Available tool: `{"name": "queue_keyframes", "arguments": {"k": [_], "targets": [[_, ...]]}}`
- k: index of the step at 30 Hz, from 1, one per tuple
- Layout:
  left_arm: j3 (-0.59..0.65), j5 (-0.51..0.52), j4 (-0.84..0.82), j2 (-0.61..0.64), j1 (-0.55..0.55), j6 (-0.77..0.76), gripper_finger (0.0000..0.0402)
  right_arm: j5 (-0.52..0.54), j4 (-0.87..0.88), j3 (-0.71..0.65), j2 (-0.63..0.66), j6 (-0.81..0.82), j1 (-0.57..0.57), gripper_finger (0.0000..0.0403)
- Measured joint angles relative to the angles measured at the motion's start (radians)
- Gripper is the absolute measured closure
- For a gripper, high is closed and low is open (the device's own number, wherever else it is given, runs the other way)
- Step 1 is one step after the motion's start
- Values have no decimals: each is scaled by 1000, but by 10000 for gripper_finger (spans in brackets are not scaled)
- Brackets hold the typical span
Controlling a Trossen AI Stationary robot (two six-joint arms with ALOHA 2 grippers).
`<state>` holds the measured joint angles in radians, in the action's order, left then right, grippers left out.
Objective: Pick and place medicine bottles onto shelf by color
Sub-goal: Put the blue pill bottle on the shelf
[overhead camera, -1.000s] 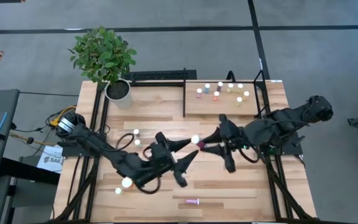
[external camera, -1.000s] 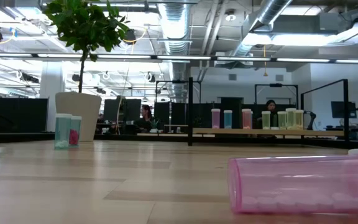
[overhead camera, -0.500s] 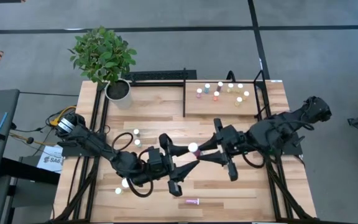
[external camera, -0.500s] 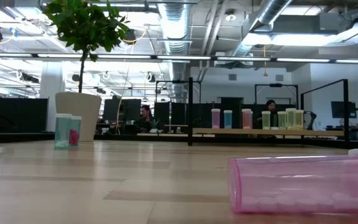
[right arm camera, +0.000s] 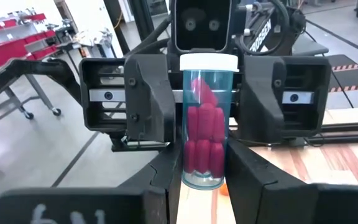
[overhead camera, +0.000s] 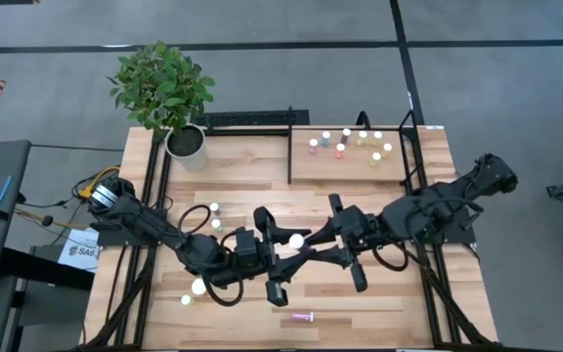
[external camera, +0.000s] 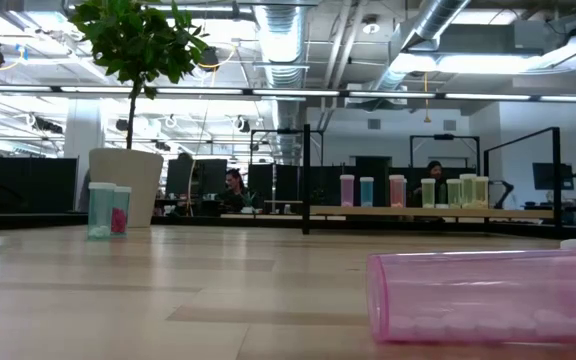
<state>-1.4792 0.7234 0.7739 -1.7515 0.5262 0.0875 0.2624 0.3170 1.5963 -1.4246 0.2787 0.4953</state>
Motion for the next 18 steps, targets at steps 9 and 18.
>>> {"name": "queue_keyframes", "arguments": {"k": [9,18], "targets": [[-1,6,2,0,1,-2,253,1,-13,0,-1,-16,0,284],[-1,14,-1,0,0,5,282,0,20,0,-1,18,0,282]]}}
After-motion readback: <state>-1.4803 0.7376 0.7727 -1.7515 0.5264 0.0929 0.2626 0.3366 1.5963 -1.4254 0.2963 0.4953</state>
